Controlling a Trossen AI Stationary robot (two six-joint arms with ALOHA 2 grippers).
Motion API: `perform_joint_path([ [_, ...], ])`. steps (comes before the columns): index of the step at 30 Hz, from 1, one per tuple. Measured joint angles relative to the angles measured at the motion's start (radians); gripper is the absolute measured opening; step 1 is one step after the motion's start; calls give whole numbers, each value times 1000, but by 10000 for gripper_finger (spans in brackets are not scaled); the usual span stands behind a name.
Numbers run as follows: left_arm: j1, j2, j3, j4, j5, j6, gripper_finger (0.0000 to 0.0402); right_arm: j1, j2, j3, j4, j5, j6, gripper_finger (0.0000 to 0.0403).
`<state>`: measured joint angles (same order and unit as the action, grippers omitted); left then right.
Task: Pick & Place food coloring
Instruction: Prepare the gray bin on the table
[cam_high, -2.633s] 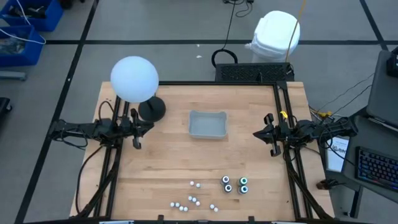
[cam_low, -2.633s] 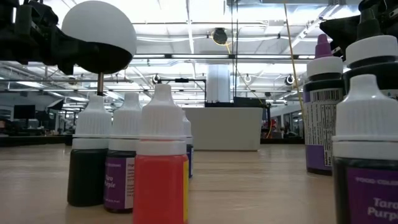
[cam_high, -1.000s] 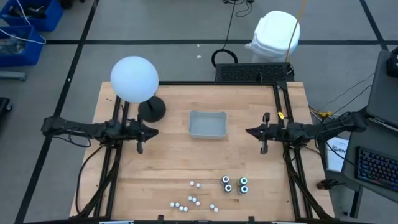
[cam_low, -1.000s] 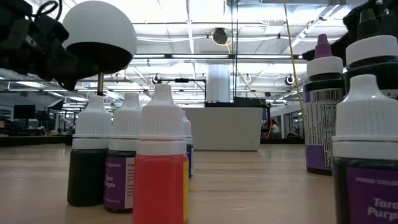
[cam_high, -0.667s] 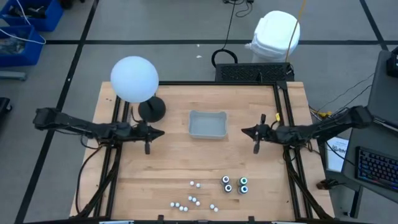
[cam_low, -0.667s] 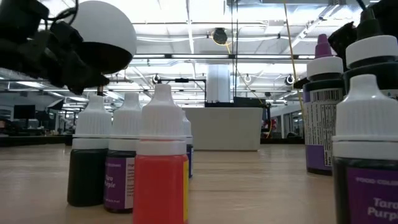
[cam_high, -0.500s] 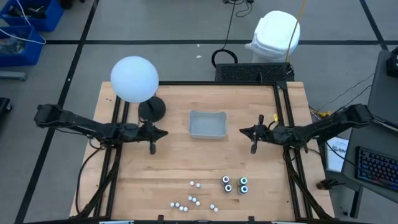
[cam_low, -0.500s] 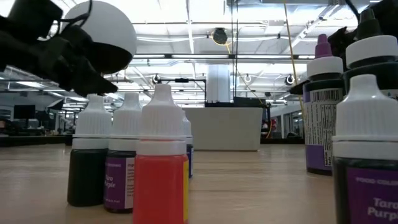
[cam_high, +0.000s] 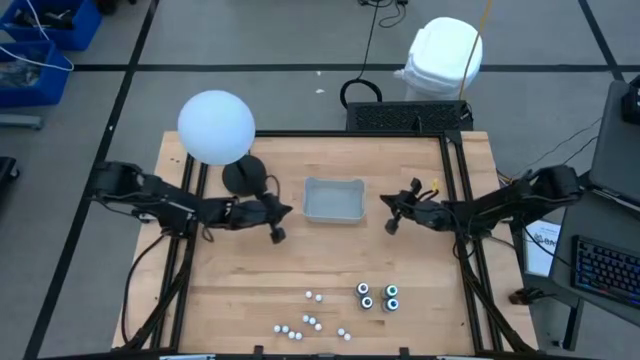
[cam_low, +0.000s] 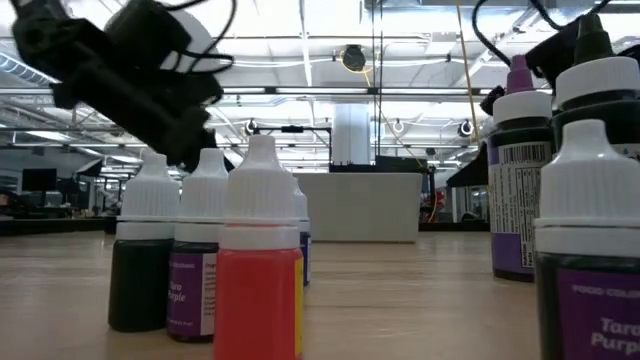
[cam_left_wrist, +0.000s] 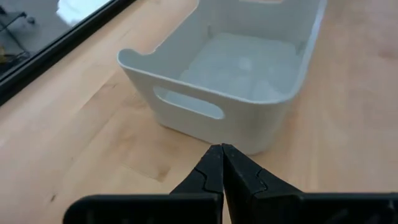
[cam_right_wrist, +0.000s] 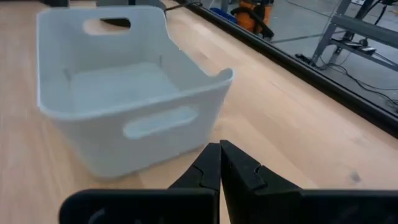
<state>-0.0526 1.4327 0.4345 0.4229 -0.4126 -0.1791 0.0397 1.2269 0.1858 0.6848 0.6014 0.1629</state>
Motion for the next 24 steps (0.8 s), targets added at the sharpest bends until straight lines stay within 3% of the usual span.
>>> perform_joint_path([
  [14, 53, 146, 105, -7, 59, 3, 6, -102, 147, 95, -1, -107, -76, 0],
  [19, 52, 186, 138, -9, 82, 21, 3, -147, 165, 100, 8, -188, -74, 0],
  [24, 53, 205, 158, -25, 90, 31, 8, -171, 165, 100, 9, -188, -104, 0],
])
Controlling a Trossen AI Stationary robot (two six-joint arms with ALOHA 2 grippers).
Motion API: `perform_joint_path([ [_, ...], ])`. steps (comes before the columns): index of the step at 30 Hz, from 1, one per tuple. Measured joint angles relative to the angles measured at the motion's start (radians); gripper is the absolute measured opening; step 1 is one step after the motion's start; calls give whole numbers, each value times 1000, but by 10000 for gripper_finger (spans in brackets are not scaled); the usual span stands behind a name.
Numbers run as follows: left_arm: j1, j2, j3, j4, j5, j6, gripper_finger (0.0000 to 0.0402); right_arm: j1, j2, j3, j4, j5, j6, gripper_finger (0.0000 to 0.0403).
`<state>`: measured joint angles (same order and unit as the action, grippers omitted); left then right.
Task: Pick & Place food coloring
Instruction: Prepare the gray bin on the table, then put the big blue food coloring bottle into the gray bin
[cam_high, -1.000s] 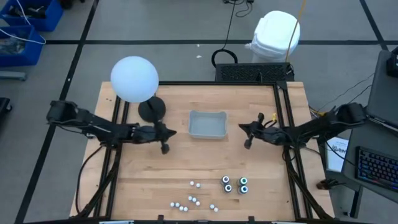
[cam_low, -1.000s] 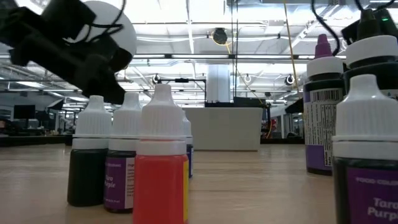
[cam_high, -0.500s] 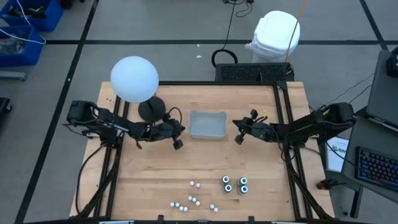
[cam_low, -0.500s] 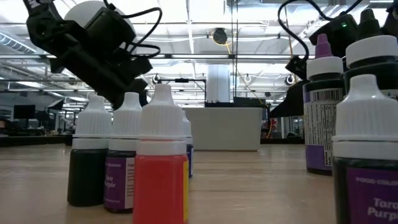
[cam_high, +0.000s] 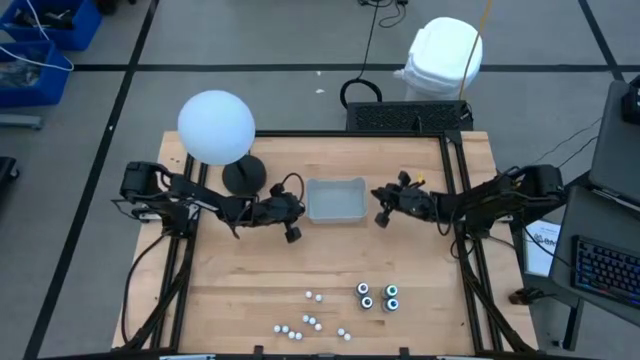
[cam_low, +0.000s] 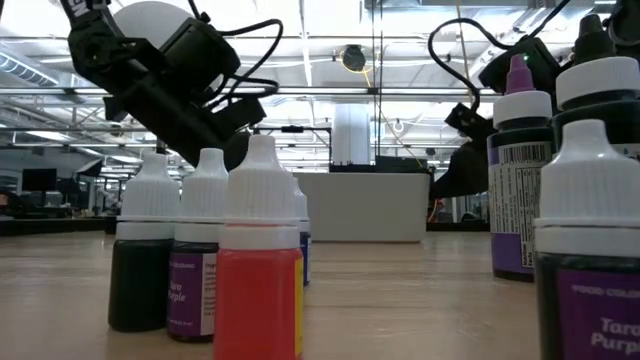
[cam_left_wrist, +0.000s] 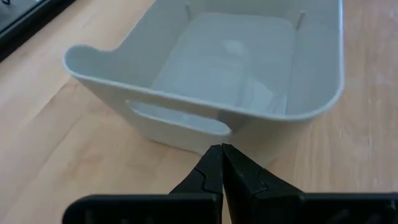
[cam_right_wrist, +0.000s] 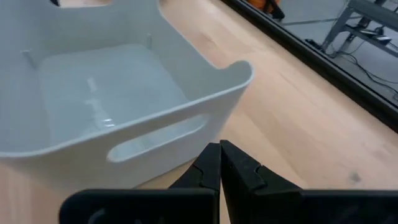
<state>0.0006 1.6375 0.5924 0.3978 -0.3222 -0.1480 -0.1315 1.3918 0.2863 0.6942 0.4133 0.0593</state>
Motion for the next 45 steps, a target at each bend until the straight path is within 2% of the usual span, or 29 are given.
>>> perform_joint_path([
  [6, 0, 0, 12, -15, -10, 4, 12, 2, 0, 0, 1, -3, 31, 0],
  [12, 12, -1, 11, -31, -18, 3, 5, 16, 0, 0, -2, -161, 122, 0],
  [24, 12, -1, 11, -35, -18, -4, 8, 114, 0, 0, 20, -118, 137, 0],
  [36, 12, -1, 10, -27, 11, 12, 14, 98, 0, 0, 20, -97, 131, 0],
  [41, 12, -1, 10, -28, 10, 13, 4, 98, 0, 0, 18, -98, 131, 0],
  [45, 12, -2, 10, -50, 8, 22, 18, 98, 0, 0, -16, -97, 131, 0],
])
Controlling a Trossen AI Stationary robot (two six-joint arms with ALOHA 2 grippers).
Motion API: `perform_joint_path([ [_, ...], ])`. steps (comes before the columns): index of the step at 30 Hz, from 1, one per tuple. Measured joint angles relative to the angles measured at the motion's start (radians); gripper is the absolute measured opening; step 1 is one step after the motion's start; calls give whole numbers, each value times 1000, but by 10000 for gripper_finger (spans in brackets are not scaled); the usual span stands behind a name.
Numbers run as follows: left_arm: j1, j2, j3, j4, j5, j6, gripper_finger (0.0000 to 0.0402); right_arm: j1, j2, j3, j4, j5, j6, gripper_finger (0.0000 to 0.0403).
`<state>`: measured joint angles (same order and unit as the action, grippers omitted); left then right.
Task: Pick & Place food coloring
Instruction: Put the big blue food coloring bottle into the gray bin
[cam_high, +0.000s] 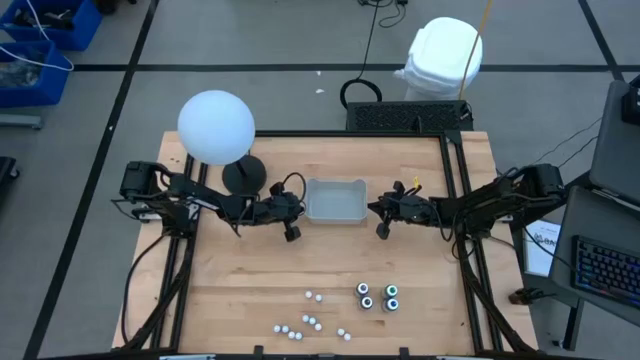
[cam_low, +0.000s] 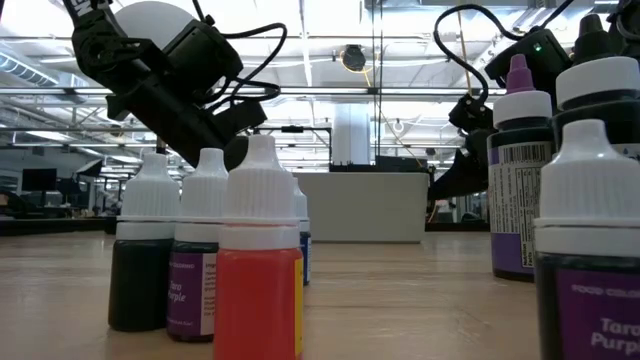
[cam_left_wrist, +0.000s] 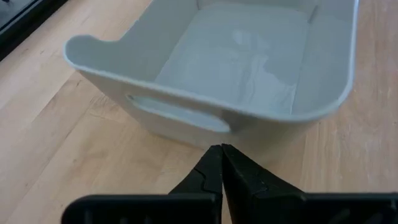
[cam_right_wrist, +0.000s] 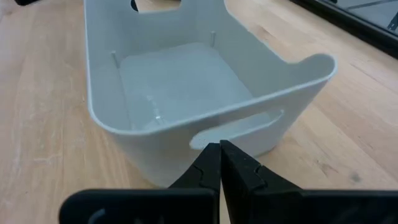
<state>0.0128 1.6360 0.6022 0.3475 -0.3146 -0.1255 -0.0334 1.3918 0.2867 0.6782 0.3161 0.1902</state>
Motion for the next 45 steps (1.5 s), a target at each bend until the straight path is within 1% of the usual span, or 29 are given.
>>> perform_joint_path([
  [5, 0, 0, 0, -42, -19, 17, 22, 0, -2, 0, -33, 0, 5, 0],
  [8, 0, 0, 0, -62, -36, 19, 12, 0, -21, 0, -48, 0, 5, 0],
  [10, 0, -12, 0, -92, -47, 30, 5, 0, -49, 0, -77, 0, 4, 0],
  [14, -15, -80, -4, -174, -56, 73, 9, 0, -135, 0, -173, 3, 5, 0],
  [17, -47, -171, -23, -220, -61, 96, 5, 6, -226, 0, -262, 27, 4, 0],
  [22, -153, -377, -101, -238, -139, 122, 6, 83, -393, 4, -368, 22, -32, 0],
  [25, -219, -541, -173, -228, -195, 124, 4, 148, -501, 55, -516, 46, -37, 0],
  [27, -250, -648, -229, -195, -210, 127, 5, 199, -559, 105, -603, 78, -34, 0],
  [29, -272, -742, -282, -154, -205, 132, 5, 253, -606, 154, -670, 81, -38, 0],
  [31, -284, -818, -327, -136, -194, 136, 3, 314, -625, 208, -711, 81, -41, 0],
  [33, -294, -876, -359, -137, -188, 140, 5, 386, -629, 268, -747, 91, -41, 0],
  [35, -301, -918, -379, -134, -185, 141, 9, 469, -602, 326, -780, 139, -43, 0],
  [39, -310, -955, -390, -135, -183, 140, 6, 644, -491, 449, -869, 318, -48, 0],
  [41, -313, -958, -387, -134, -178, 143, 4, 724, -419, 534, -906, 412, -36, 0],
  [43, -316, -957, -386, -132, -176, 143, 6, 808, -348, 625, -989, 503, 7, 0],
  [45, -316, -956, -386, -134, -176, 143, 15, 884, -260, 724, -1074, 566, 70, 0],
])
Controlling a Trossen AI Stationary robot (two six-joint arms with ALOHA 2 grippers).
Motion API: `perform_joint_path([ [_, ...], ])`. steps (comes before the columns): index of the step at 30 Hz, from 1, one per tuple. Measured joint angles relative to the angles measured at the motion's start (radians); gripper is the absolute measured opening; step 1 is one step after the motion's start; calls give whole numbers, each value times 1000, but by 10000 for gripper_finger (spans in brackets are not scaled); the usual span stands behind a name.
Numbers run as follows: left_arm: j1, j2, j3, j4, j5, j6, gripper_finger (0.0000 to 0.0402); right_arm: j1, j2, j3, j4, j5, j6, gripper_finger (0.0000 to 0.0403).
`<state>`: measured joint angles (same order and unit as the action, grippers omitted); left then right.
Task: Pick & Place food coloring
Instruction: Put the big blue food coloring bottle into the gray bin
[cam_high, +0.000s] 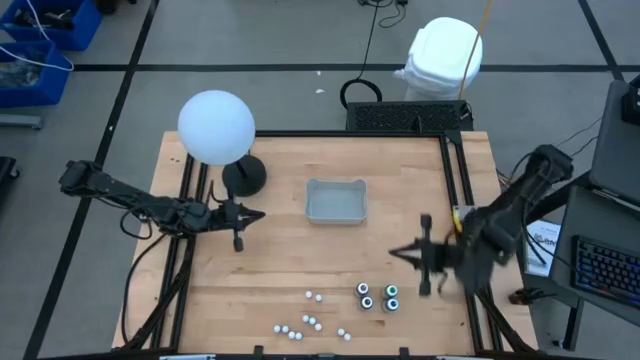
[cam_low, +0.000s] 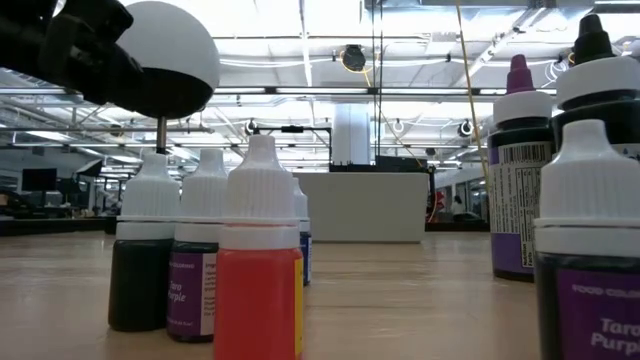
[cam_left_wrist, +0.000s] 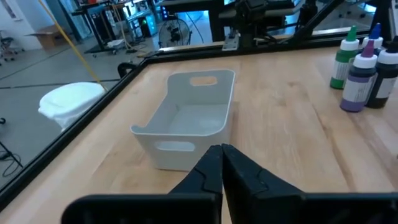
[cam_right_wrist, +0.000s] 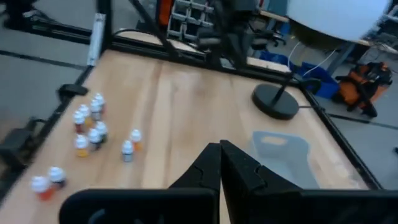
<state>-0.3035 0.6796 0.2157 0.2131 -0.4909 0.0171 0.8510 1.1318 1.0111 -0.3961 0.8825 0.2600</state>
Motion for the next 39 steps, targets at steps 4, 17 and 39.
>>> perform_joint_path([
  [4, 0, 0, 0, 1, -5, 0, 30, 139, 174, 195, -168, 86, 159, 0],
  [17, 0, 0, 0, 11, -7, -26, 4, 319, 706, 631, -493, 82, 607, 0],
  [39, 0, 1, 1, 74, -6, 15, 35, 437, 876, 401, -710, 312, 1573, 5],
])
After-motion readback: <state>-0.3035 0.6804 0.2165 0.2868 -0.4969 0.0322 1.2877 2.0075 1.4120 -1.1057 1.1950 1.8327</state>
